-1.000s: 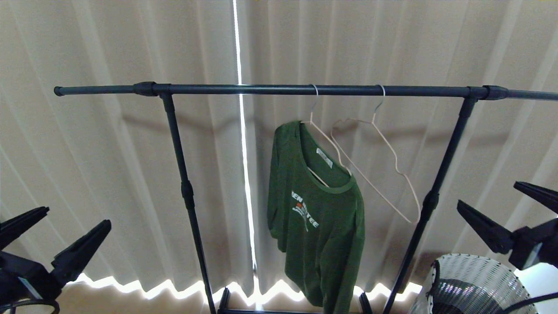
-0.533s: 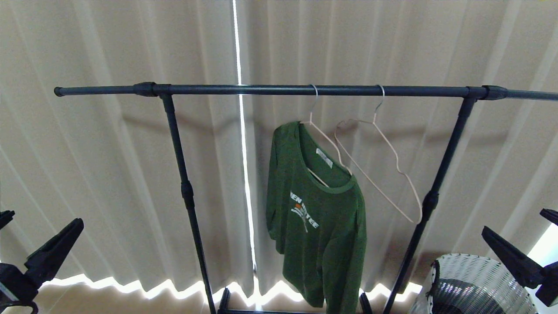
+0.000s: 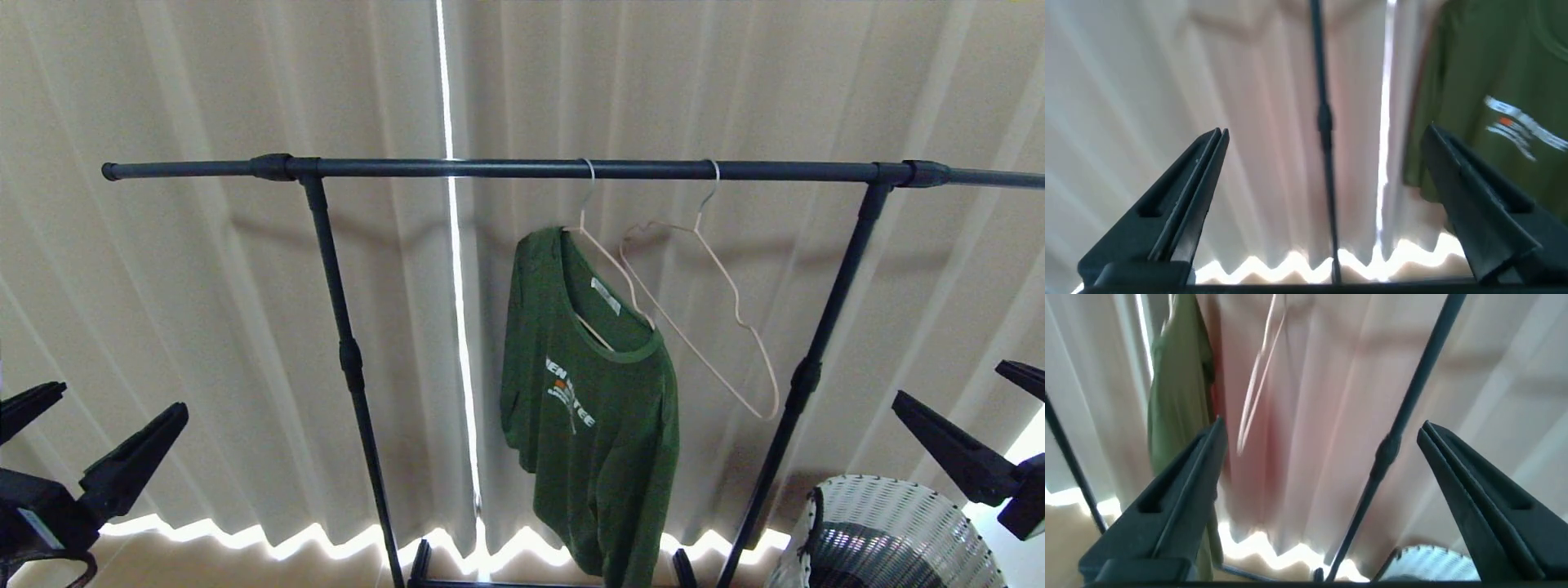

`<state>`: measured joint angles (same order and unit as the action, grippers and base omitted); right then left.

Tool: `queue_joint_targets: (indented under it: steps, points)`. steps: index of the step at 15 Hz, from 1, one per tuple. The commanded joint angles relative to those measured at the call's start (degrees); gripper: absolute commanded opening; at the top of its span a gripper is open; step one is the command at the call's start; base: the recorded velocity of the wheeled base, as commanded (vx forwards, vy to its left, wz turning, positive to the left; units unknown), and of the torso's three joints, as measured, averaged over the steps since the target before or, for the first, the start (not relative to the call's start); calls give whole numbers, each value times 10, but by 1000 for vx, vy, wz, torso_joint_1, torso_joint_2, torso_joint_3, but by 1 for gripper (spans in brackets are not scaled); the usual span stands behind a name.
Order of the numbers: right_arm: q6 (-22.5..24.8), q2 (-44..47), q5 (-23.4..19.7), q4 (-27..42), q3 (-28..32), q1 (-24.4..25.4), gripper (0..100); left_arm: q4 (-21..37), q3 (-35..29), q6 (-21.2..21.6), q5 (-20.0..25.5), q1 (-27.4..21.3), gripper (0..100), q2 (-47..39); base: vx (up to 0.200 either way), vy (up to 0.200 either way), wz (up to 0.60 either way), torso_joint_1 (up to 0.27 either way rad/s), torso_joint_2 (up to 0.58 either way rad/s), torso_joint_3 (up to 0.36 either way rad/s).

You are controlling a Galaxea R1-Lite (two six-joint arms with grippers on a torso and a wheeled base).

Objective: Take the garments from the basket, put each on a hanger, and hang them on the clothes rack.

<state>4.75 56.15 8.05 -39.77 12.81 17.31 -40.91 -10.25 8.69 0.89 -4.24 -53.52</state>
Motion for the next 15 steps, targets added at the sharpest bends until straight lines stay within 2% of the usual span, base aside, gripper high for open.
queue_joint_targets:
  steps: [1, 4, 8, 15]
  points:
    - [0, 75, 1, -2, 15, -21, 100, -1, 13, -1, -1, -48, 100, -37, 0, 0, 0, 0, 0, 0]
    - [1, 123, -1, -7, 7, -69, 100, -1, 41, 4, 0, -59, 100, -39, 0, 0, 0, 0, 0, 0]
    - [1, 148, -1, -9, 6, -70, 100, -1, 43, 4, 0, -62, 100, -39, 0, 0, 0, 0, 0, 0]
    - [1, 141, -1, -9, -7, -70, 100, -1, 50, 3, -1, -70, 100, -39, 0, 0, 0, -165, 401, 228]
